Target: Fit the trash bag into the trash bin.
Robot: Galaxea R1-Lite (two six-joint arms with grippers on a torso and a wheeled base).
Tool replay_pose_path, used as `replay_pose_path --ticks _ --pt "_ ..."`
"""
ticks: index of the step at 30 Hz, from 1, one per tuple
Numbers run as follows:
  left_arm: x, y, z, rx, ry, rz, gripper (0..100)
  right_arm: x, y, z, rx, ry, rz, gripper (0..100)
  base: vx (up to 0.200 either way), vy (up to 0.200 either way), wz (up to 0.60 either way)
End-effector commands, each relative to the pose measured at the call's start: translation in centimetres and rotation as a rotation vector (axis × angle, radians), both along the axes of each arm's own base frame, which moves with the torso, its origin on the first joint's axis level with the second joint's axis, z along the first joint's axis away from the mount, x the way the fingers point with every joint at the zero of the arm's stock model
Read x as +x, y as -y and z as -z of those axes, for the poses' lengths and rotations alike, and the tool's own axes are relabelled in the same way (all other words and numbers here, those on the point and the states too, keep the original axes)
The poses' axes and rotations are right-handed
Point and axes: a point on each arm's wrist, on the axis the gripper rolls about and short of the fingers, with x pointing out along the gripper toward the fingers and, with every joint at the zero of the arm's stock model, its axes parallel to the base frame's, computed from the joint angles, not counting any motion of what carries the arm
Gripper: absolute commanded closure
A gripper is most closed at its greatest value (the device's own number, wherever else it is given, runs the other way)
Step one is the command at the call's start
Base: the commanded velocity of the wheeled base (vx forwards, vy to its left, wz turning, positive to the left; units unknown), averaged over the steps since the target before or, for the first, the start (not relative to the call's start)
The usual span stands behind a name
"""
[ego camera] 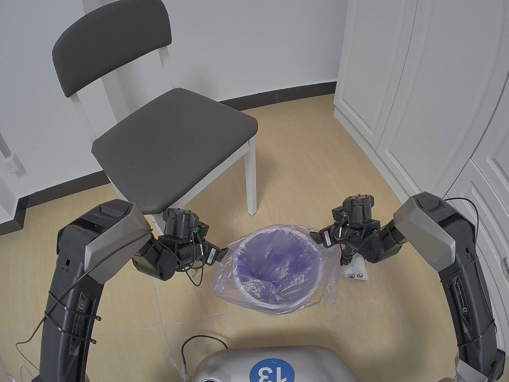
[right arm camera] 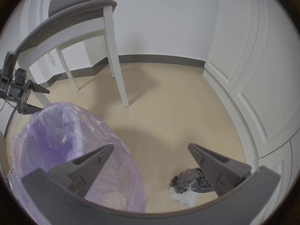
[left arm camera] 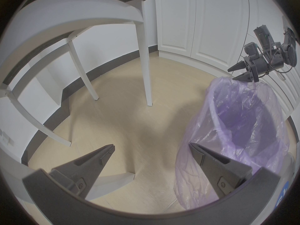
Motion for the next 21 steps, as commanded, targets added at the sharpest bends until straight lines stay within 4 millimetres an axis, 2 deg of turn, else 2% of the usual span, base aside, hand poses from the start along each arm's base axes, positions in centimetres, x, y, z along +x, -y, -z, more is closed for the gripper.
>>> replay_pose_path --ticks 1,6,7,12,15,18,20,21 --pt "0.0 -0.1 0.2 0.001 -0.004 -0.001 0 0.1 0.1 0.3 0.0 0.001 0.001 0 0.0 0.0 0.0" --pt "-0.2 -0.2 -1.2 -0.025 0.018 -0.014 0 0.2 0.4 -0.6 0.018 0.014 0.016 0 0.0 0.0 0.0" --pt "-1.0 -0.3 -1.7 -0.034 0.003 -0.021 0 0.0 0.5 -1.9 0.035 0.026 0.024 0 0.0 0.0 0.0" --pt "-3.1 -0.7 -2.8 -0.077 0.007 -0.029 0 -1.7 0.9 -3.3 0.034 0.003 0.027 0 0.0 0.0 0.0" --pt "-3.8 -0.8 -2.6 -0.095 0.015 -0.034 0 -2.2 1.1 -3.8 0.035 0.016 0.024 0 0.0 0.0 0.0" --pt "-5.2 -1.1 -1.5 -0.084 0.0 -0.025 0 -2.9 1.2 -4.1 0.03 0.02 0.021 0 0.0 0.0 0.0" --pt "-5.4 -1.1 -1.4 -0.084 -0.001 -0.025 0 -3.1 1.2 -4.2 0.03 0.019 0.021 0 0.0 0.0 0.0" --pt "-6.2 -1.3 -1.2 -0.083 -0.008 -0.025 0 -4.2 1.4 -4.5 0.024 0.0 0.016 0 0.0 0.0 0.0"
